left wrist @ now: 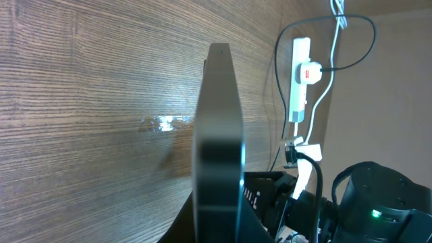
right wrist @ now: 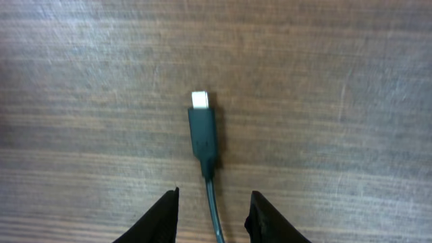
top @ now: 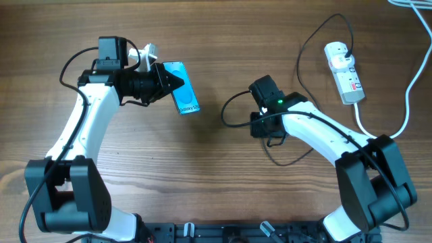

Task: Plug charger to phone and switch on socket
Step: 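Lower the right gripper and close it on the USB-C plug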

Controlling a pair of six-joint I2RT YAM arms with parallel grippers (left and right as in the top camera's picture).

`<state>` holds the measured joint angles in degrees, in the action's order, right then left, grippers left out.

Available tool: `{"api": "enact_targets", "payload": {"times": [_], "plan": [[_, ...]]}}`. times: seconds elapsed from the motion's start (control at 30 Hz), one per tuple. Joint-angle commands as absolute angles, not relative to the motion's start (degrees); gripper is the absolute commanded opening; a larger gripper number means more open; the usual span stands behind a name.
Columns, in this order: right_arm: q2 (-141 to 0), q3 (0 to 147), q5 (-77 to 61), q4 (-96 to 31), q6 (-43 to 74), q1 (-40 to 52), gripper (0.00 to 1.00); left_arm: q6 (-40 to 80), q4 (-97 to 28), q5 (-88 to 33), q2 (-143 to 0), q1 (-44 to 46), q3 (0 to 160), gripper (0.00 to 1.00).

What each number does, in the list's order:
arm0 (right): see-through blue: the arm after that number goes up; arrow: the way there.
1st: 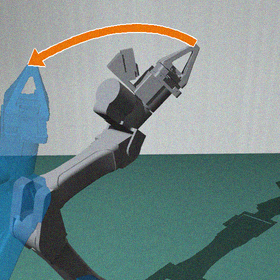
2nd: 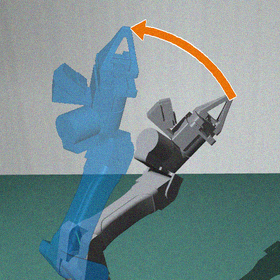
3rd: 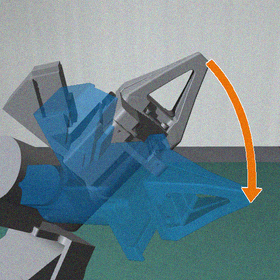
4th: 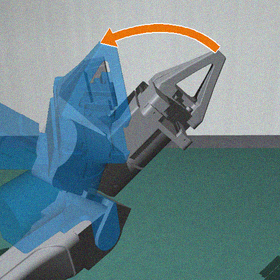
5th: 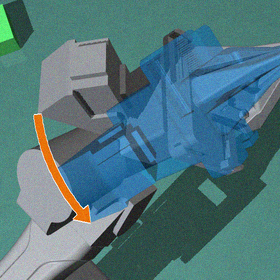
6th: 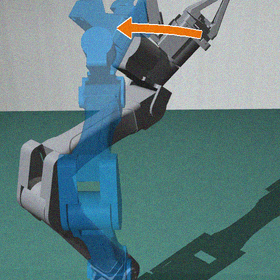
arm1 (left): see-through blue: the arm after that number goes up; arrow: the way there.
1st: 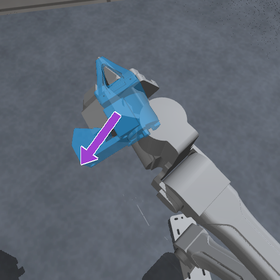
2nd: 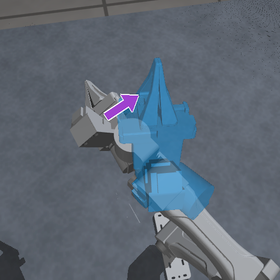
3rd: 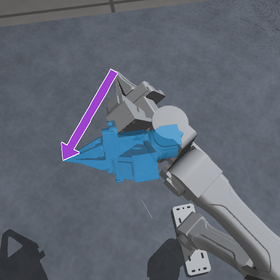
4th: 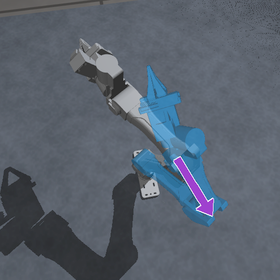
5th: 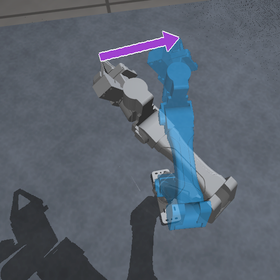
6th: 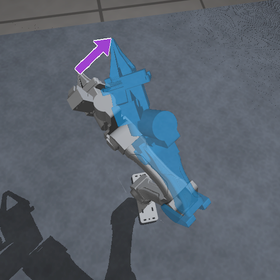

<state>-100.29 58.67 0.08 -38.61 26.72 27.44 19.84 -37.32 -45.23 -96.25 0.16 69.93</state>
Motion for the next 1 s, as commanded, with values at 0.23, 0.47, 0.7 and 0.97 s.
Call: {"api": "enact_targets", "payload": {"times": [0.23, 0.47, 0.7, 0.97], "plan": [[-104.7, 58.6, 2.1, -35.4, 24.0, 27.7, 0.36, 19.8, -37.3, -46.4, -96.1, 0.3, 70.0, 0.04], [-105.6, 58.6, 4.3, -35.7, 23.9, 27.7, 0.28, 19.8, -37.5, -46.4, -96.1, 0.3, 70.0, 0.04], [-105.6, 58.6, 4.0, -35.8, 22.0, 27.7, 0.22, 19.8, -37.7, -46.4, -96.1, 0.3, 70.0, 0.04], [-105.6, 58.6, 1.6, -35.8, 22.0, 27.7, 0.25, 19.8, -37.8, -46.4, -96.1, 0.3, 70.0, 0.04]]}}
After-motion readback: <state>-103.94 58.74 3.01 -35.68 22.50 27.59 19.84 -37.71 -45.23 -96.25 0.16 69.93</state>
